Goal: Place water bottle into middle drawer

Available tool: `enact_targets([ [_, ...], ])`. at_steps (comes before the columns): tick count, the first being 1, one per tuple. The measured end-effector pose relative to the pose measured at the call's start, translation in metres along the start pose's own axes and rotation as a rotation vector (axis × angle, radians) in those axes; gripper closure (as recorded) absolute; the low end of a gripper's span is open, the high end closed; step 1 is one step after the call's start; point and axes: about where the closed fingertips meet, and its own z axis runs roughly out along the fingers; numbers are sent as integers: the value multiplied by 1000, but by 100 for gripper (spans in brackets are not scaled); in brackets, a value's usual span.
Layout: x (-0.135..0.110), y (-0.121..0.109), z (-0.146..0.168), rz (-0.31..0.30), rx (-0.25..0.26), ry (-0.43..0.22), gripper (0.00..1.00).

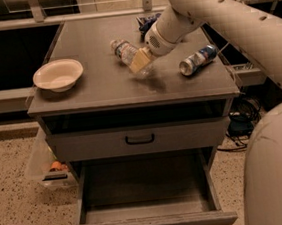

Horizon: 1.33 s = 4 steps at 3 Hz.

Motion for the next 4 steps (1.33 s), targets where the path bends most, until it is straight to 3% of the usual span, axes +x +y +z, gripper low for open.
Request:
enact_targets([
  [1, 0, 0, 0, 0, 0, 0, 100],
  [2, 2, 2, -6, -18, -20, 1, 100],
  [3, 13, 7, -45, -38, -74, -3, 100],
  [4, 45, 29, -104, -23, -139, 15, 100],
])
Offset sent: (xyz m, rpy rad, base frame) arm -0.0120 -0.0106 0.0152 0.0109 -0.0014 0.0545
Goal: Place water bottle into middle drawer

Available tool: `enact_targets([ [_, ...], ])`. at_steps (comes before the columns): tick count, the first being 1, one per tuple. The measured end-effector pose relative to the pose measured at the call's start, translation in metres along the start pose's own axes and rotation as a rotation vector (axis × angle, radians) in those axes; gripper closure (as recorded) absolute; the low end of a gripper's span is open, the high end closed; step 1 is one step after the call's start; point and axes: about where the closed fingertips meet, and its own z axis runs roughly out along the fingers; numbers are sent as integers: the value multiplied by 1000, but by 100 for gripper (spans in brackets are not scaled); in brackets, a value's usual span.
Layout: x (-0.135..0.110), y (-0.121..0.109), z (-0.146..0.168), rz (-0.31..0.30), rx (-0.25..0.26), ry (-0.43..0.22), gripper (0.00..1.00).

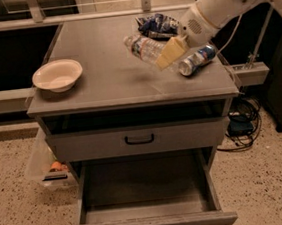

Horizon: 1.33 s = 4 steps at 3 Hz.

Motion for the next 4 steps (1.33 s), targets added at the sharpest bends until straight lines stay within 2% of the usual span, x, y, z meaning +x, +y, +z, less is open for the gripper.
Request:
enact_targets([
  [1, 37, 43, -36, 38, -95, -6, 100],
  [2, 64, 79, -56, 46, -178, -62, 100],
  [3, 93, 102, -42, 58, -305, -209, 100],
  [4, 98, 114, -61, 39, -338, -319, 100],
])
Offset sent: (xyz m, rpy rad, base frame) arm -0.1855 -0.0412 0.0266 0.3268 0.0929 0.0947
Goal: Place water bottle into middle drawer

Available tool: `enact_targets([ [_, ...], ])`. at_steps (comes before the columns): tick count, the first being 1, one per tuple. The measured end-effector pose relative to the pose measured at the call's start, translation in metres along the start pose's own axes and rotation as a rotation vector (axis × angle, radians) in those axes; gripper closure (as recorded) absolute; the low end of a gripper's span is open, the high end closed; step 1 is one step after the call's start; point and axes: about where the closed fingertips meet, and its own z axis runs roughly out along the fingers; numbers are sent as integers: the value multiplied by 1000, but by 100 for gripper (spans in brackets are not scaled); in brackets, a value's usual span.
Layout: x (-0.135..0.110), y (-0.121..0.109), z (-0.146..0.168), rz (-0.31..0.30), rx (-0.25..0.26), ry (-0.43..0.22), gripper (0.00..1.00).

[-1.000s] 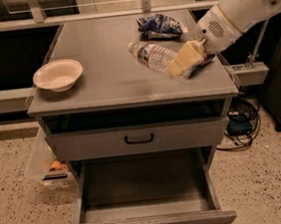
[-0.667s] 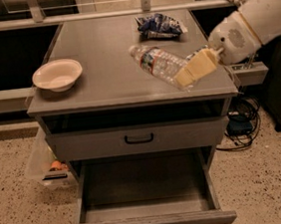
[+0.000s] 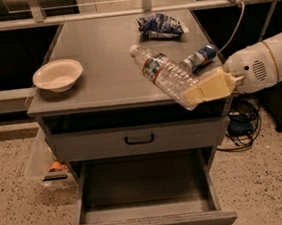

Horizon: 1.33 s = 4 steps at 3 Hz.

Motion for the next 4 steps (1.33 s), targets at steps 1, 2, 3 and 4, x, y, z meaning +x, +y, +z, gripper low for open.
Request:
enact_targets([
  [1, 0, -1, -1, 1, 4, 0, 100],
  [2, 29, 3, 18, 81, -72, 49, 100],
  [3, 70, 20, 32, 156, -121, 31, 100],
  [4, 150, 27, 32, 278, -132, -54, 100],
])
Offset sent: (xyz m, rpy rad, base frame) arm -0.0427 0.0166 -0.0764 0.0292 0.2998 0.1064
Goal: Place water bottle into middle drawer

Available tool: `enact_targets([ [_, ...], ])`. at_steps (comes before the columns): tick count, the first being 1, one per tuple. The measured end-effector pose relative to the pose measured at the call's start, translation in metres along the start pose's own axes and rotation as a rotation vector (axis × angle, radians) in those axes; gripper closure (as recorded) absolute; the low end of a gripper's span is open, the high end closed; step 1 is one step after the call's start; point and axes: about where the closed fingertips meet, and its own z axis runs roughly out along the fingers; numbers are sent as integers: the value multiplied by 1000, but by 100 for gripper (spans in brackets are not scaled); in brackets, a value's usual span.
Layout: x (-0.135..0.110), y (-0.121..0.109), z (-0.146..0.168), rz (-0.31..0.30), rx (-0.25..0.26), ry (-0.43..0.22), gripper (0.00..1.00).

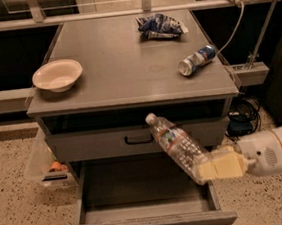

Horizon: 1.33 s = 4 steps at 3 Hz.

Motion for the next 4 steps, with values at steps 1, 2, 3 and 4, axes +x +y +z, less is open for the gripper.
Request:
enact_targets([
  [1, 89, -29, -2, 139, -4, -68, 100],
  [2, 145, -67, -5, 240, 51, -103, 100],
  [3, 149, -72, -5, 251, 57, -109, 100],
  [4, 151, -87, 7, 268, 28, -127, 100],
])
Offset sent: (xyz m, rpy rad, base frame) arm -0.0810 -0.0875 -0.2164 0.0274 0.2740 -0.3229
